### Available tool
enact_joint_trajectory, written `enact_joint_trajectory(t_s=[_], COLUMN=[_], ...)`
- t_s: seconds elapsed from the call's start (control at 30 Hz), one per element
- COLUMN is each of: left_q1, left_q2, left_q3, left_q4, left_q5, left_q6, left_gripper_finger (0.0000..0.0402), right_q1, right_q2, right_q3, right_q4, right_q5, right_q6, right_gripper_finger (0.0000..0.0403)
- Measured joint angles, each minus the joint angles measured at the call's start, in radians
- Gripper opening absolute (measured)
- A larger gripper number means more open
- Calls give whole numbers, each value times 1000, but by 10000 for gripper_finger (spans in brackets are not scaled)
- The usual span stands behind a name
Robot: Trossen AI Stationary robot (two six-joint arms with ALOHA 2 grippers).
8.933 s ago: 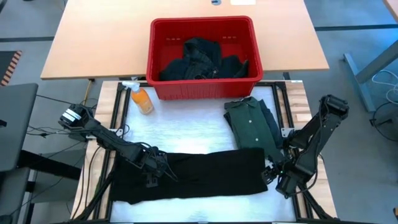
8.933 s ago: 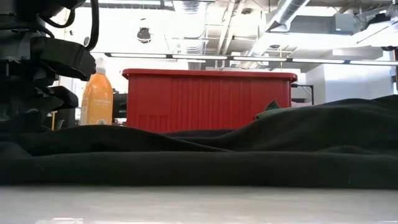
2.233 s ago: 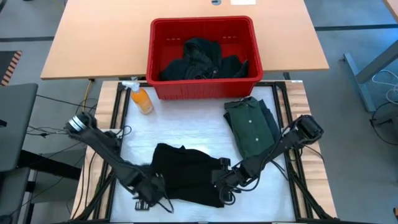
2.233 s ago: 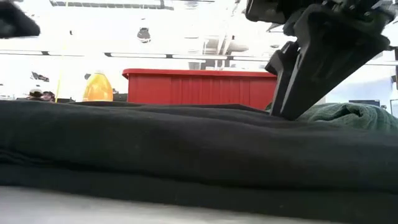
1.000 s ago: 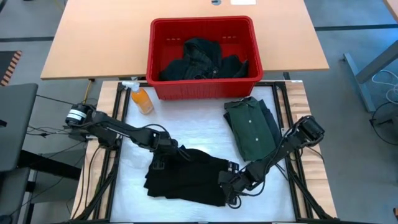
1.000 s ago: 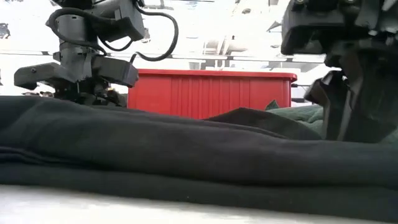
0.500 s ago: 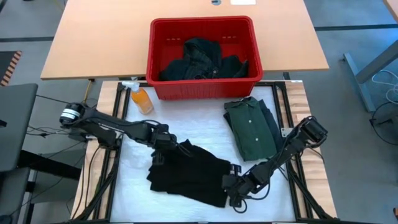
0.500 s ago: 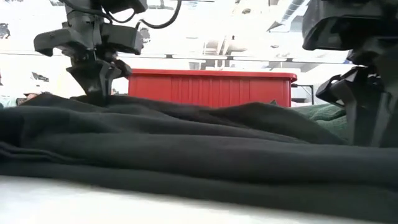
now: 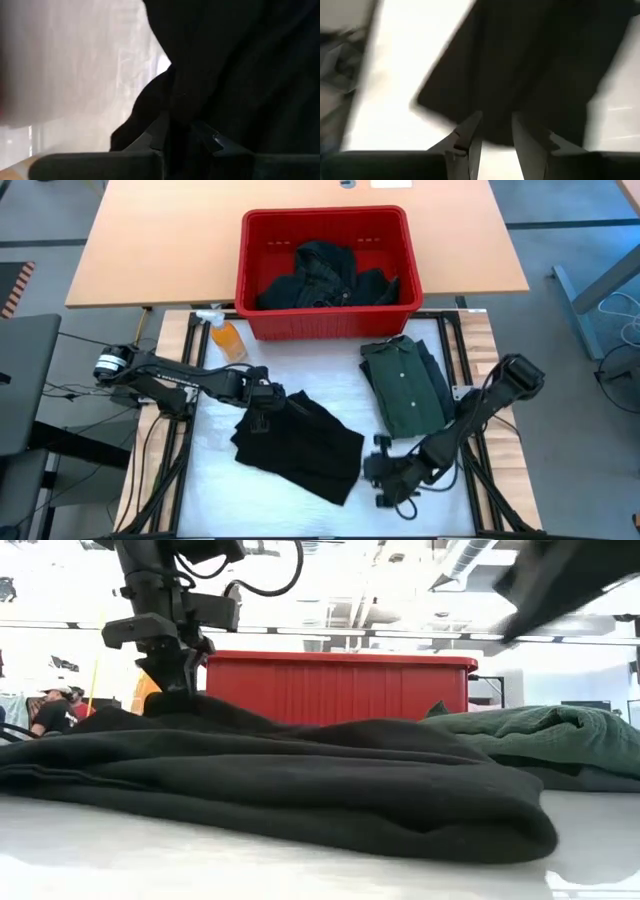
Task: Fold laundry
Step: Fold the black shirt
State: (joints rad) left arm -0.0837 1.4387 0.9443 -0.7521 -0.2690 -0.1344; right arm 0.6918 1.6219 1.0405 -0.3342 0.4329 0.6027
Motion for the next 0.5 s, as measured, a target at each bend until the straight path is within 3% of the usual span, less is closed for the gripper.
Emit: enact_joint_trajectory(t_s=[0.1,0.17,0.33,0.5], left_q1=[13,21,29,29], left_q2=[1,1,1,1], left_q3=[0,0,0,0], left_q4=[9,10,8,7], left_q5=[12,21,23,26], left_q6=[18,18,18,18], left_gripper_finger=[50,59,67,68], right_q1=[-42,-96,-268,-364], right_q2=[-44,-55,-50,-62], right_q3=[0,0,-41,-190], right_q4=[-48,-91,-135,8], right_q5=[131,127,-55,-266], right_q6=[-31,-55,-94,-115], right_gripper_finger=[132,132,132,132])
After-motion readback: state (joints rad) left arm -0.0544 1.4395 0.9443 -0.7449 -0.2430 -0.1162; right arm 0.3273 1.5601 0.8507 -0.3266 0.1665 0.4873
